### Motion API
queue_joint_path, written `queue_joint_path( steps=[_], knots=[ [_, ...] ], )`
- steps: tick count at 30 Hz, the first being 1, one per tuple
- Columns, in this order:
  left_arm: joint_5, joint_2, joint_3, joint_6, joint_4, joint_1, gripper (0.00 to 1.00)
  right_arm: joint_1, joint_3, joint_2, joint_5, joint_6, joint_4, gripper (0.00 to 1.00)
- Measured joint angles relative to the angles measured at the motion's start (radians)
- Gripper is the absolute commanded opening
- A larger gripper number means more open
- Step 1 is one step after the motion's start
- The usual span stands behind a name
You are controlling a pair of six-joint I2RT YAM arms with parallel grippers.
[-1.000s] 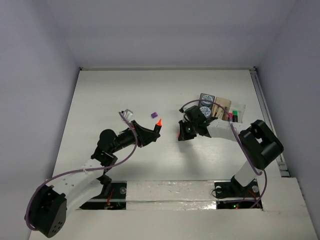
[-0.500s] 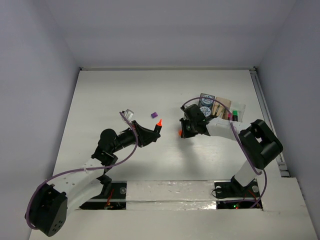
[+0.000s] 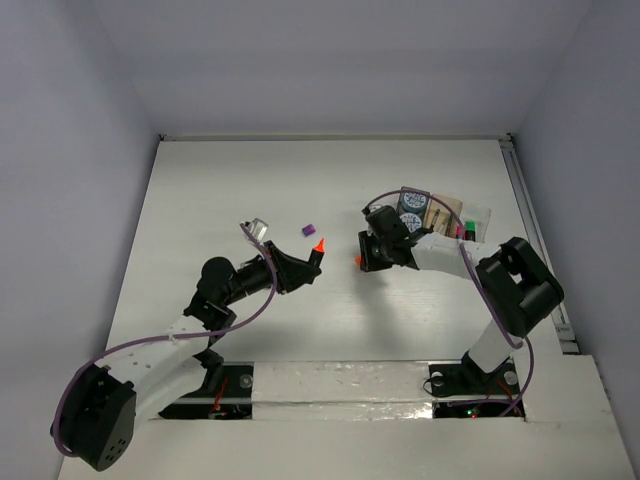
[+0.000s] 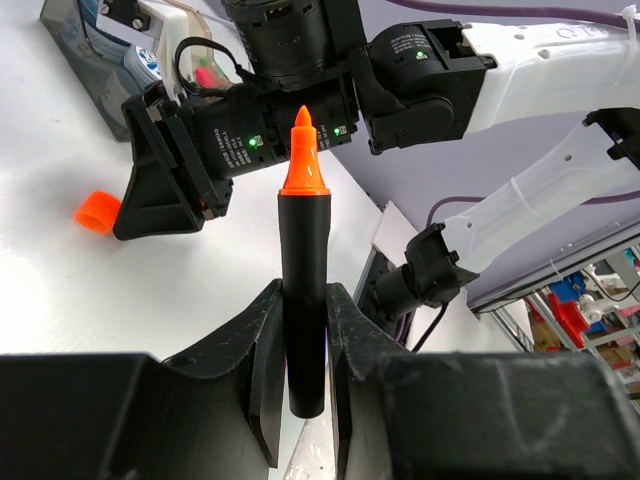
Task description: Sort the stationery into containers
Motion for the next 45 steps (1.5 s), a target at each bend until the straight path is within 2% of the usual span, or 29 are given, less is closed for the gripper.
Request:
queue_joint_path(
  steps=[8, 14, 21, 34, 45],
  knots=[
    [0.0, -0.005, 0.0, 0.0, 0.0, 0.0, 0.0, 0.0, -0.062, -0.058, -0.036, 0.043, 0.037, 0.57],
    [0.0, -0.006, 0.0, 0.0, 0.0, 0.0, 0.0, 0.0, -0.119, -0.082, -0.094, 0.141, 0.141, 0.57],
    [0.0, -0.024, 0.0, -0.001, 0.0, 0.0, 0.0, -0.007, -0.121, -0.057, -0.086, 0.215, 0.232, 0.58],
    [0.001, -0.025, 0.0, 0.0, 0.0, 0.0, 0.0, -0.008, -0.037, 0.023, 0.015, 0.227, 0.22, 0.59],
    [0.0, -0.025, 0.0, 0.0, 0.0, 0.0, 0.0, -0.008, 0.062, 0.095, 0.061, 0.182, 0.164, 0.53]
  ],
)
